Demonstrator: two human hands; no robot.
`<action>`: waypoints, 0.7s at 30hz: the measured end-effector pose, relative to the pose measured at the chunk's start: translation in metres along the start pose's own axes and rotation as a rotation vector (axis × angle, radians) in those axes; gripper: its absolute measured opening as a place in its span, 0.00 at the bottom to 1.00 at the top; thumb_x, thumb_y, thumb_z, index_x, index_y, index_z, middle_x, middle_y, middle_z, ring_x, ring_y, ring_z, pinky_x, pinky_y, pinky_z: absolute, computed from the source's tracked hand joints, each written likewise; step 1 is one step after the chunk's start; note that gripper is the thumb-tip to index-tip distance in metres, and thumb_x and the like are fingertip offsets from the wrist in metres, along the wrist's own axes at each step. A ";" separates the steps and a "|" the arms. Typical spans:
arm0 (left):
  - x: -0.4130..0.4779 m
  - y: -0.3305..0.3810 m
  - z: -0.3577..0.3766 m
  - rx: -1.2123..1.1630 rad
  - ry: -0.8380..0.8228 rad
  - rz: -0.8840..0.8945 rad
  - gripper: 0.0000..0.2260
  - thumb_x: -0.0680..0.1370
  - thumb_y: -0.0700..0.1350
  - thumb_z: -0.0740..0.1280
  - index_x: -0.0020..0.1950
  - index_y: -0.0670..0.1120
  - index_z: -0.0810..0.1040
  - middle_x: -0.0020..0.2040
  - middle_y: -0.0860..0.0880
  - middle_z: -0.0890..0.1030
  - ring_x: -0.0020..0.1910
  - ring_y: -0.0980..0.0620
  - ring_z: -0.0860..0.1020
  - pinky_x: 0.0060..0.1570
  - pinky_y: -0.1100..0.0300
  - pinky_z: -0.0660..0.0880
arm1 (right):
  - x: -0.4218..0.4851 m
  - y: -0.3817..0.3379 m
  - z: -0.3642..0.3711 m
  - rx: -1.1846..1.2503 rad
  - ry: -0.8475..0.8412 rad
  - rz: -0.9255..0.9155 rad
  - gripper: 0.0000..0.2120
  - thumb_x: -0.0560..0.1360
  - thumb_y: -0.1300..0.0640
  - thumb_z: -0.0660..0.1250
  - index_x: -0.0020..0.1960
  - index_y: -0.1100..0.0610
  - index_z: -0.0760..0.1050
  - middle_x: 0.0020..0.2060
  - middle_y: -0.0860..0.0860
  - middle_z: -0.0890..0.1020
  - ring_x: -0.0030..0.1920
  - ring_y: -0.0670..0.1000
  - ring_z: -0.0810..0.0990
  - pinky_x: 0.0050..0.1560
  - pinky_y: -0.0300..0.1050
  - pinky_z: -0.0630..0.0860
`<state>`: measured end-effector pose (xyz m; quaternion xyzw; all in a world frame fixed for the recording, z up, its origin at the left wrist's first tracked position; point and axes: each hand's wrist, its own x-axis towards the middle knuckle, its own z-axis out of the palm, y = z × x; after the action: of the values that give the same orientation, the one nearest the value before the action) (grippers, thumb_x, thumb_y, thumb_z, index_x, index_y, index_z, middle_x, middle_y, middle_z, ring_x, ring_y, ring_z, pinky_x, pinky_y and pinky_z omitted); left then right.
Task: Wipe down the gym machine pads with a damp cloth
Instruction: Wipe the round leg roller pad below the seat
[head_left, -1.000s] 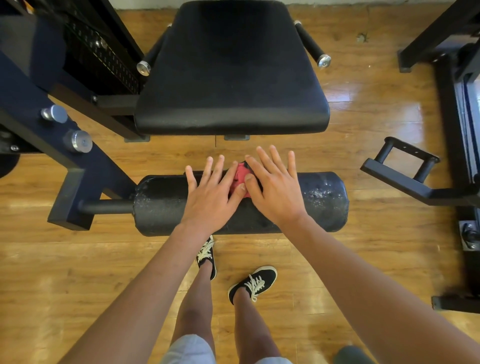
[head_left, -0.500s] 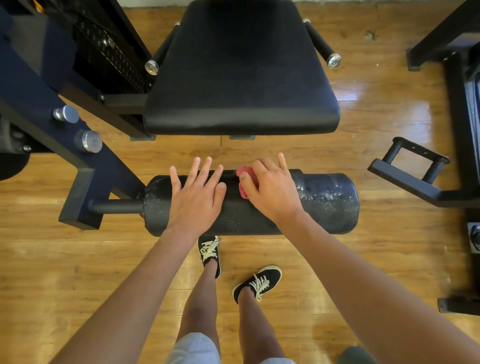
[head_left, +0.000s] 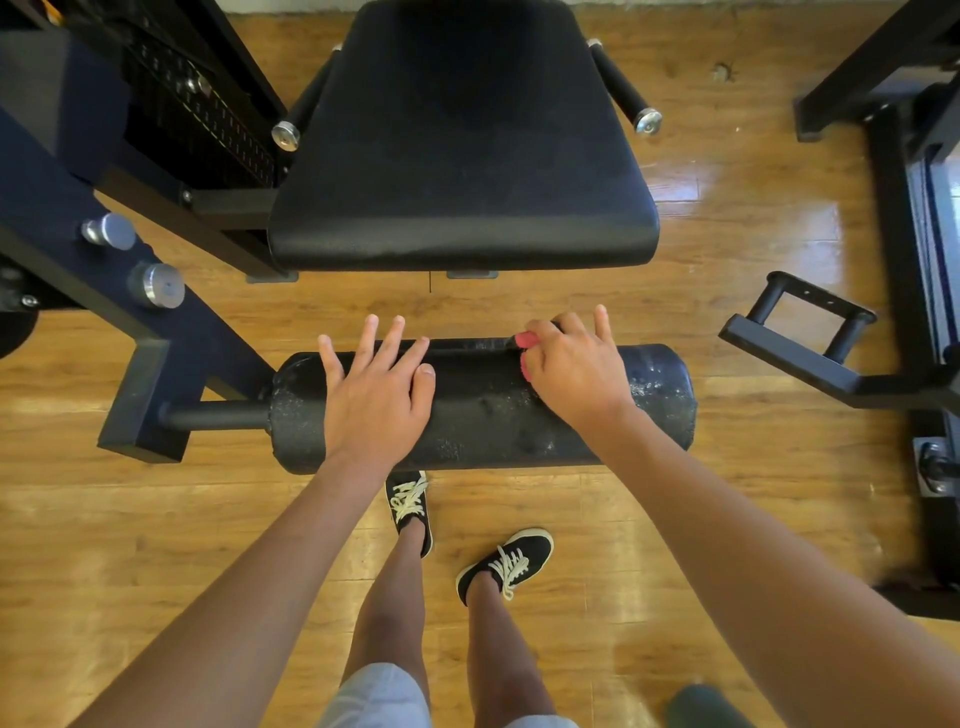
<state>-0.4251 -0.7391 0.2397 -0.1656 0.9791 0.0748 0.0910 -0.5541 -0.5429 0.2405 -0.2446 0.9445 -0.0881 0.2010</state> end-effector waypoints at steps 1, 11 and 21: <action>0.000 0.000 0.000 0.001 0.004 -0.002 0.25 0.86 0.56 0.46 0.75 0.53 0.73 0.79 0.48 0.66 0.82 0.44 0.56 0.77 0.31 0.43 | 0.000 -0.003 0.001 -0.015 0.003 0.005 0.19 0.85 0.51 0.53 0.66 0.54 0.78 0.59 0.55 0.80 0.60 0.55 0.80 0.81 0.58 0.43; 0.001 -0.002 0.005 0.017 0.049 -0.006 0.24 0.85 0.55 0.47 0.74 0.53 0.75 0.78 0.47 0.68 0.81 0.43 0.58 0.76 0.31 0.44 | -0.011 -0.001 0.002 -0.065 0.049 -0.046 0.20 0.84 0.51 0.50 0.66 0.54 0.77 0.58 0.54 0.80 0.54 0.55 0.83 0.81 0.58 0.46; 0.000 0.001 0.008 0.040 0.057 -0.016 0.24 0.85 0.55 0.47 0.73 0.53 0.76 0.77 0.46 0.70 0.81 0.43 0.59 0.76 0.32 0.43 | -0.011 -0.011 0.005 -0.042 0.095 0.048 0.19 0.85 0.50 0.51 0.63 0.55 0.78 0.55 0.55 0.81 0.52 0.55 0.82 0.80 0.59 0.48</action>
<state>-0.4244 -0.7366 0.2318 -0.1735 0.9813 0.0498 0.0671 -0.5382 -0.5467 0.2423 -0.2215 0.9602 -0.0747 0.1528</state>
